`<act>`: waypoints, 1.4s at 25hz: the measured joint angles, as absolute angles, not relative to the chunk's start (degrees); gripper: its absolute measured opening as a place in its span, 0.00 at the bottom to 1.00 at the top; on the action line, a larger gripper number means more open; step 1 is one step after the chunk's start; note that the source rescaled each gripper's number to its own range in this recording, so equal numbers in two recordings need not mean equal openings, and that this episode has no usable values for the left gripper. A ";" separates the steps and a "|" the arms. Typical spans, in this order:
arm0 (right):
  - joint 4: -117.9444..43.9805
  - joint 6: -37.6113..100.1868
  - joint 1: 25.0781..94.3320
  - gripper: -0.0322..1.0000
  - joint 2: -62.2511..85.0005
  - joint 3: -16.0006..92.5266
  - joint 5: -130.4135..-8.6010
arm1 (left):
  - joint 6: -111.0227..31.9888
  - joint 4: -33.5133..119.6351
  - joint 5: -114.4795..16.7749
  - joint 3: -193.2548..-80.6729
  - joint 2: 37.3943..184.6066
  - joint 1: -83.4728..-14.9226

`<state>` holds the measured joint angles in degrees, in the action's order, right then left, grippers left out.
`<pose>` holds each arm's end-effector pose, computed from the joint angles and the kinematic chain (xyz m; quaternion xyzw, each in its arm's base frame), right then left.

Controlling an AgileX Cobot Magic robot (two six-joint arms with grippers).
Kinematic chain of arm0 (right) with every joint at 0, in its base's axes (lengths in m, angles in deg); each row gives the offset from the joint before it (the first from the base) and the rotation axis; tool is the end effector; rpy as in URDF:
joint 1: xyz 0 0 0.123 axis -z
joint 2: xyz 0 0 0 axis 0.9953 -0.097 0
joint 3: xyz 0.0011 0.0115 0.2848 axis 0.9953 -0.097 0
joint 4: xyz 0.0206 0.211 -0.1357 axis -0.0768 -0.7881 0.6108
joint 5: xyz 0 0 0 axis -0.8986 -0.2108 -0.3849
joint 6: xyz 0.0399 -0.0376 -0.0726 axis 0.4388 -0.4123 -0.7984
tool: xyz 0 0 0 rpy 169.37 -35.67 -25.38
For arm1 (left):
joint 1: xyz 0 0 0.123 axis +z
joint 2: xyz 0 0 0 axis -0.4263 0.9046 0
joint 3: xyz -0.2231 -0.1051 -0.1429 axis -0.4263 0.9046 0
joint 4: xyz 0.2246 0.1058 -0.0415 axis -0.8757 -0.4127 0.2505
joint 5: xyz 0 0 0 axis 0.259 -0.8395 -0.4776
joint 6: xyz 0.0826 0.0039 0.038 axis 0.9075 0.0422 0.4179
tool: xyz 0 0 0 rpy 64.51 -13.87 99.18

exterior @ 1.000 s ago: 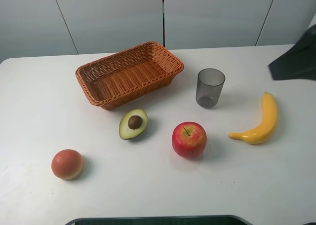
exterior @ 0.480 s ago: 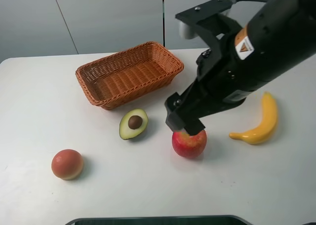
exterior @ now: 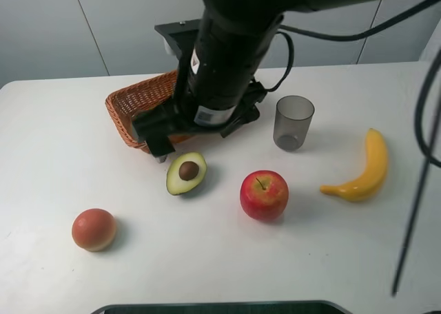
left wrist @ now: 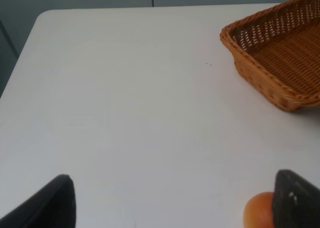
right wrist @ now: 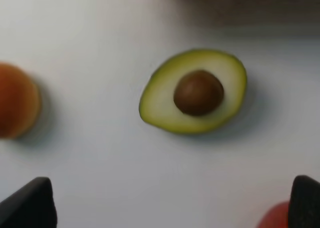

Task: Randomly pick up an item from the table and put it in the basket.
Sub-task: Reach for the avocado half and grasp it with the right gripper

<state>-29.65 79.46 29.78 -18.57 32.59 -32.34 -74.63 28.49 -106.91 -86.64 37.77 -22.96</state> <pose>0.2143 0.3032 0.2235 -0.2468 0.9533 0.1149 0.1308 -0.0073 0.0012 0.2786 -0.0253 0.8548 0.0148 0.5181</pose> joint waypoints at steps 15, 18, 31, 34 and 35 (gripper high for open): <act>-28.07 93.52 30.48 1.00 -30.95 42.40 -25.22 | -74.63 28.49 -106.91 -86.64 37.77 -22.96; -26.64 93.88 31.93 1.00 -30.95 42.40 -21.81 | -74.63 28.49 -106.91 -86.64 37.77 -22.96; -23.19 108.30 33.36 1.00 -32.80 42.51 -23.02 | -74.63 28.49 -106.91 -86.64 37.77 -22.96; -22.66 111.58 33.15 1.00 -34.40 42.51 -24.21 | -74.63 28.49 -106.91 -86.64 37.77 -22.96; -22.43 112.28 33.03 1.00 -34.68 42.51 -24.83 | -74.63 28.49 -106.91 -86.64 37.77 -22.96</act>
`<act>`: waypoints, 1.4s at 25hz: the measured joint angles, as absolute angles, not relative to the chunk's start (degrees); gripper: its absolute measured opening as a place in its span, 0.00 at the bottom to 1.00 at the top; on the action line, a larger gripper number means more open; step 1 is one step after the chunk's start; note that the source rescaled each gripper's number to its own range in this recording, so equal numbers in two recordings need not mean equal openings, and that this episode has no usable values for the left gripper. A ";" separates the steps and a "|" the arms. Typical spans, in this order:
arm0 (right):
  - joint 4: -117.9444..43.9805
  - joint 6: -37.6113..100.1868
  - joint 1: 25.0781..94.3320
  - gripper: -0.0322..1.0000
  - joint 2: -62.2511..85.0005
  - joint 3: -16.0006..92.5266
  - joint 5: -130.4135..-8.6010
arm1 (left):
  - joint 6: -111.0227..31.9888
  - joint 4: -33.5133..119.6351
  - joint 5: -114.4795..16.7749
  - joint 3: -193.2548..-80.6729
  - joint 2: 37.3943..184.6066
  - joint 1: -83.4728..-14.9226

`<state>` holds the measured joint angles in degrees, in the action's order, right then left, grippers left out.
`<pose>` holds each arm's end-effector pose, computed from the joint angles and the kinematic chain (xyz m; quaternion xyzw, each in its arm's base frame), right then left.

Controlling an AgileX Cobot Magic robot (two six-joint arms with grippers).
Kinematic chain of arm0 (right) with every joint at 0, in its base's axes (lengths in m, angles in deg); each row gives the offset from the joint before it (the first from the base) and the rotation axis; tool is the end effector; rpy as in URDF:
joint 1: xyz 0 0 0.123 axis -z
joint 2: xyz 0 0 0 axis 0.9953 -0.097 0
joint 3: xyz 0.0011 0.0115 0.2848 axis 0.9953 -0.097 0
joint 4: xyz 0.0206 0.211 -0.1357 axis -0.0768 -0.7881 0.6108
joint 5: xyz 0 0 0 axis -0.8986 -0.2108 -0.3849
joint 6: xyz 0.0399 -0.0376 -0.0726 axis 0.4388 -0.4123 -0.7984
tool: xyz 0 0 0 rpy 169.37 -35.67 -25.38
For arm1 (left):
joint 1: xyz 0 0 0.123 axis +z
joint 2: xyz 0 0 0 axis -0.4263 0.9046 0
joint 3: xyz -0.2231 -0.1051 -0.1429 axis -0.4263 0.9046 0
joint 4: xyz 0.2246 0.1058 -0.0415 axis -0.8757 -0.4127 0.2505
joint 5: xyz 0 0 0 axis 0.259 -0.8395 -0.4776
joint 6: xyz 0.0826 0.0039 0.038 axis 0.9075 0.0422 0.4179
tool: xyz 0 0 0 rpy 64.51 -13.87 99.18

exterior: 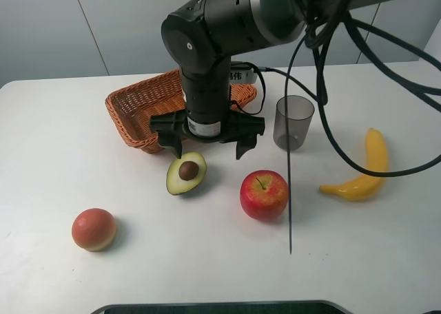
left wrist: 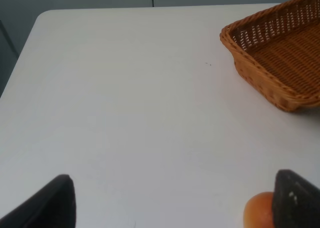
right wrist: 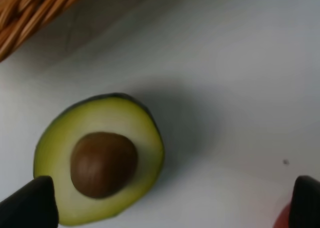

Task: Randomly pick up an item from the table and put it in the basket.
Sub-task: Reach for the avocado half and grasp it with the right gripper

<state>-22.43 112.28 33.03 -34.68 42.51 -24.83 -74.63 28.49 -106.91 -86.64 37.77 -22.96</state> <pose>0.2626 0.3153 0.1551 0.0269 0.9969 0.0170 0.0717 -0.0073 0.0012 0.2786 -0.0253 0.8548 0.0148 0.5181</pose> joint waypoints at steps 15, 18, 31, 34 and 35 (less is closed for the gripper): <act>-20.93 118.48 30.35 1.00 -40.42 47.49 -29.39 | -74.76 28.49 -106.91 -86.64 37.77 -22.96; -20.55 119.72 30.35 1.00 -41.36 47.49 -29.39 | -74.85 28.49 -106.91 -86.64 37.77 -22.96; -19.82 120.70 29.12 1.00 -45.37 47.49 -30.81 | -74.85 28.49 -106.91 -86.64 37.77 -22.96; -20.32 120.70 29.12 0.99 -45.88 47.49 -30.91 | -74.85 28.49 -106.91 -86.64 37.77 -22.96; -20.41 120.70 29.12 0.88 -45.92 47.49 -30.91 | -74.85 28.49 -106.91 -86.64 37.77 -22.96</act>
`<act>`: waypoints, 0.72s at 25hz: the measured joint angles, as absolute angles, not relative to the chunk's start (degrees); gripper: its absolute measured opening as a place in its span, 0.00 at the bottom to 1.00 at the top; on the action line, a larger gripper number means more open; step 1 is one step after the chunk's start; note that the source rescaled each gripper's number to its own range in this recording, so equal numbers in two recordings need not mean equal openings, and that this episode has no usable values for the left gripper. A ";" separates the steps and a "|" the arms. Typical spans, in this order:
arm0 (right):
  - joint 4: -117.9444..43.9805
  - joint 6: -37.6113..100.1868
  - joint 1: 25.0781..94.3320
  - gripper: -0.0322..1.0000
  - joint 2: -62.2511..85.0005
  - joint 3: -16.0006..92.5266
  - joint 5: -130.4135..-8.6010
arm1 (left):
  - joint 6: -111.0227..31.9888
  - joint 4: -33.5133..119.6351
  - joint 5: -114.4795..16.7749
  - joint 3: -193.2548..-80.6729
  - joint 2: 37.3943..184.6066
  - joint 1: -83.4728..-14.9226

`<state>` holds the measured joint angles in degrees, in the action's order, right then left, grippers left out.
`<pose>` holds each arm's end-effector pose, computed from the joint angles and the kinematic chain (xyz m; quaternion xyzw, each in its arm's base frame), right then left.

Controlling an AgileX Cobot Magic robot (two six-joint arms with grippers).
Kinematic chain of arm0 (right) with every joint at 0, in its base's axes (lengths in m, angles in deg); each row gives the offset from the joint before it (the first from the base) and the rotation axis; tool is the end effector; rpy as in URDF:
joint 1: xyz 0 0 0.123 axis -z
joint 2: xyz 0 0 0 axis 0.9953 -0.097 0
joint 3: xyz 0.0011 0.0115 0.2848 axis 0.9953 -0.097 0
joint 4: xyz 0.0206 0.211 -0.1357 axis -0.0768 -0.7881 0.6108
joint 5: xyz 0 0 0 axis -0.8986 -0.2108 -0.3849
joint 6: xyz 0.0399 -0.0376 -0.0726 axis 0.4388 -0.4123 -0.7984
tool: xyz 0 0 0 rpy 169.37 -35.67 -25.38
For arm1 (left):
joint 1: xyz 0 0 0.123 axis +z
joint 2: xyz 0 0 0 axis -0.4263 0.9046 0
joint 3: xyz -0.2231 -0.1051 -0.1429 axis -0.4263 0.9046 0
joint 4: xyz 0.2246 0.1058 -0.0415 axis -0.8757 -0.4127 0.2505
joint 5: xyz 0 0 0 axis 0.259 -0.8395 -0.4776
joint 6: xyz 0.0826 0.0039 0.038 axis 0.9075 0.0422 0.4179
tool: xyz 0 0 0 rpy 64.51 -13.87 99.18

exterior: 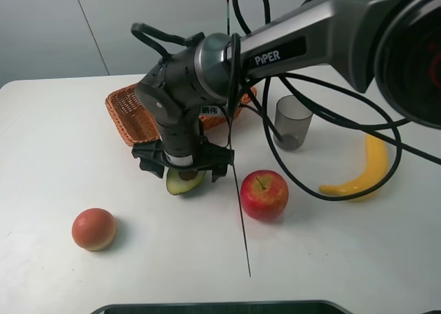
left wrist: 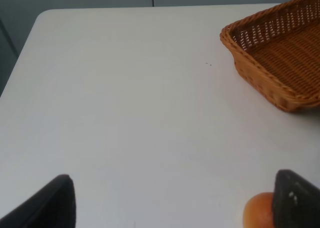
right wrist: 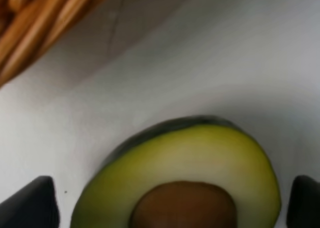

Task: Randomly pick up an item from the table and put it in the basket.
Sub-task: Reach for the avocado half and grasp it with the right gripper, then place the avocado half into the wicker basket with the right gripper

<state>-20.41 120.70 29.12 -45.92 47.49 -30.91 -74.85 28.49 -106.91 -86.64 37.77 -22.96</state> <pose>0.2578 0.3547 0.0931 0.0499 0.9956 0.0183 0.0774 -0.0073 0.0012 0.2786 -0.0269 0.8548 0.0138 0.5181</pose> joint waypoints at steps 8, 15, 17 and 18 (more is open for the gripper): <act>-20.66 119.67 29.12 0.05 -46.01 47.52 -30.91 | -74.85 28.49 -106.91 -86.64 37.77 -22.96; -20.66 119.49 29.12 0.05 -46.01 47.62 -30.91 | -74.85 28.49 -106.91 -86.64 37.77 -22.96; -20.91 118.64 29.12 0.05 -46.01 47.62 -30.91 | -74.85 28.49 -106.91 -86.64 37.77 -22.96; -21.36 117.78 29.12 0.05 -45.89 47.62 -30.79 | -74.85 28.49 -106.91 -86.64 37.77 -22.96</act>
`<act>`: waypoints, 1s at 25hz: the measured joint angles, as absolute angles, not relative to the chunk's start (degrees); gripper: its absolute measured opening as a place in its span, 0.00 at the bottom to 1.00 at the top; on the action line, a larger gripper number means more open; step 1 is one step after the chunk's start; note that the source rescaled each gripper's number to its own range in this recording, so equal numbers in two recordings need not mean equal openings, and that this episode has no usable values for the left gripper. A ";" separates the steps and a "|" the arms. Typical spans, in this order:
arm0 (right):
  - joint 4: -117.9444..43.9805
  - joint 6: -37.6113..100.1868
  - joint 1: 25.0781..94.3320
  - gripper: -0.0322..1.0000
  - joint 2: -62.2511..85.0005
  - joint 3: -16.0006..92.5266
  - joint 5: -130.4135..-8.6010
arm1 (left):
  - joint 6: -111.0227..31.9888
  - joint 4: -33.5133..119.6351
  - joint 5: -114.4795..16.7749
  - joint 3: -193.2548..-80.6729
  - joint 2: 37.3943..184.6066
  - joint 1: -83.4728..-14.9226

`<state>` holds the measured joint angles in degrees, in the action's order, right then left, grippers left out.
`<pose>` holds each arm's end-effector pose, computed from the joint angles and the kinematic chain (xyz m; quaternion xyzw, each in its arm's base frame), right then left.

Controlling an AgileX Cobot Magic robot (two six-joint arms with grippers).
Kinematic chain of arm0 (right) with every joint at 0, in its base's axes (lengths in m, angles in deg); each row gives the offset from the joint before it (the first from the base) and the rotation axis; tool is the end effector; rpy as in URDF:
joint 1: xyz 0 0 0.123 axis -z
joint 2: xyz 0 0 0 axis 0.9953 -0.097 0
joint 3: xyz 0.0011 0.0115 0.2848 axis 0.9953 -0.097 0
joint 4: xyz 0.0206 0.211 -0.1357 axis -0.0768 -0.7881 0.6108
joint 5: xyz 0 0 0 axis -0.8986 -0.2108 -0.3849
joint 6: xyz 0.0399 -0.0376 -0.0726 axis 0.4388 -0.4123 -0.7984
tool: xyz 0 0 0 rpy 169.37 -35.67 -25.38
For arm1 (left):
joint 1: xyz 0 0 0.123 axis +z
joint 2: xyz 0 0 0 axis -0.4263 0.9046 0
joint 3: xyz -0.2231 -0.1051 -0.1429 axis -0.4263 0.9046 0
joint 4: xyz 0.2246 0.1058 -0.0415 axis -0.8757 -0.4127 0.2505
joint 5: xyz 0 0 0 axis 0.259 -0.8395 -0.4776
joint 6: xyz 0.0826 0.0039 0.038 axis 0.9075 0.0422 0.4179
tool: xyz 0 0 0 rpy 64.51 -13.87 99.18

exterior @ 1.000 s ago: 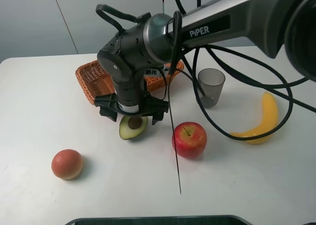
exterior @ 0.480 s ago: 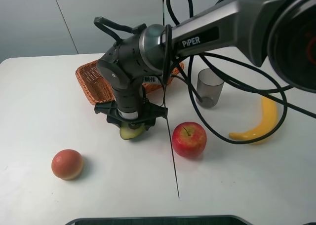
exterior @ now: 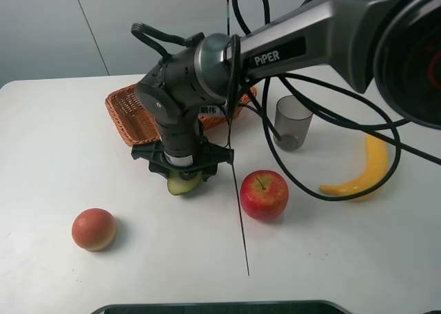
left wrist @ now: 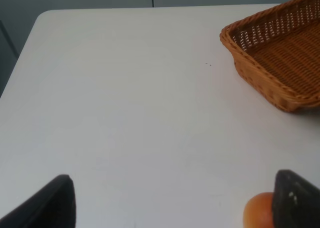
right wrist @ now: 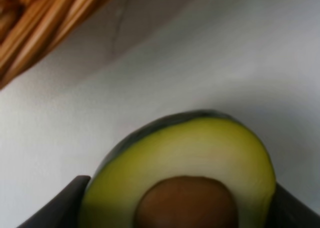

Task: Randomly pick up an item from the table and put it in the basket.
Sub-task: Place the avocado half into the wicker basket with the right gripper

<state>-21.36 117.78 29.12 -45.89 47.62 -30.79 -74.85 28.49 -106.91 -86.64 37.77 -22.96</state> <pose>0.2571 0.3555 0.0937 0.0299 0.9967 0.0199 0.0726 -0.0073 0.0012 0.2786 -0.0269 0.8548 0.0138 0.5181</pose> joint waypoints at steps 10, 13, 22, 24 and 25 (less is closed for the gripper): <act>-22.98 101.00 29.50 0.05 -37.83 47.90 -23.89 | -74.85 28.49 -106.91 -86.64 37.77 -22.96; -22.99 95.71 30.40 0.05 -36.27 50.54 -21.20 | -74.85 28.49 -106.91 -86.64 37.77 -22.96; -16.34 88.10 36.11 0.05 -36.05 61.10 -25.75 | -74.85 28.49 -106.91 -86.64 37.77 -22.96; -14.78 87.96 37.55 0.05 -36.16 61.30 -30.54 | -74.85 28.49 -106.91 -86.64 37.77 -22.96; -14.37 87.96 38.23 0.05 -36.26 61.30 -32.91 | -74.85 28.49 -106.91 -86.64 37.77 -22.96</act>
<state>-14.37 87.96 38.23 -36.26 61.30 -32.91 -74.85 28.49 -106.91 -86.64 37.77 -22.96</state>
